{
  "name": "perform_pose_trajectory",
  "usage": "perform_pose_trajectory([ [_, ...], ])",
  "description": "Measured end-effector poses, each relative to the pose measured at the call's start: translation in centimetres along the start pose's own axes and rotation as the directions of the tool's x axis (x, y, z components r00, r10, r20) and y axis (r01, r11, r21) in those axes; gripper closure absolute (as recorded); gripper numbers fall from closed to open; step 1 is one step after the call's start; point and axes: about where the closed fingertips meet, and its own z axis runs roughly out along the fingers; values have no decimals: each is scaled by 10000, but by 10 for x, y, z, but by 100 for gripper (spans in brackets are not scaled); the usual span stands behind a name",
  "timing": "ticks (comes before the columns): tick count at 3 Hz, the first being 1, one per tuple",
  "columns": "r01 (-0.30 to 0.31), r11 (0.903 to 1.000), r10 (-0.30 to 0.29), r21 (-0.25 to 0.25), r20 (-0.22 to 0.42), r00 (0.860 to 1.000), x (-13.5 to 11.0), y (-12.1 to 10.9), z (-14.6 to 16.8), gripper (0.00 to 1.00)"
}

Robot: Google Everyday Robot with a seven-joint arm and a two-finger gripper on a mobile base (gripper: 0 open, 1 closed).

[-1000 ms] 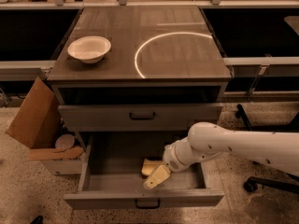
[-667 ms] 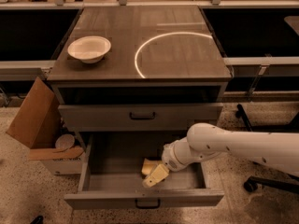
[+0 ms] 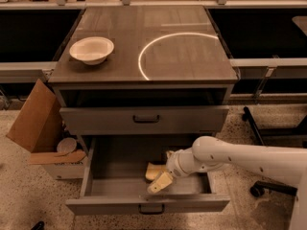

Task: Pick sponge from middle drawer and place on counter

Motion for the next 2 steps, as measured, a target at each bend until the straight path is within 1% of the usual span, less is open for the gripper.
perform_pose_trajectory([
  [1, 114, 9998, -116, 183, 75, 9999, 11, -15, 23, 0],
  [2, 187, 9985, -210, 506, 434, 9988, 15, -31, 32, 0],
])
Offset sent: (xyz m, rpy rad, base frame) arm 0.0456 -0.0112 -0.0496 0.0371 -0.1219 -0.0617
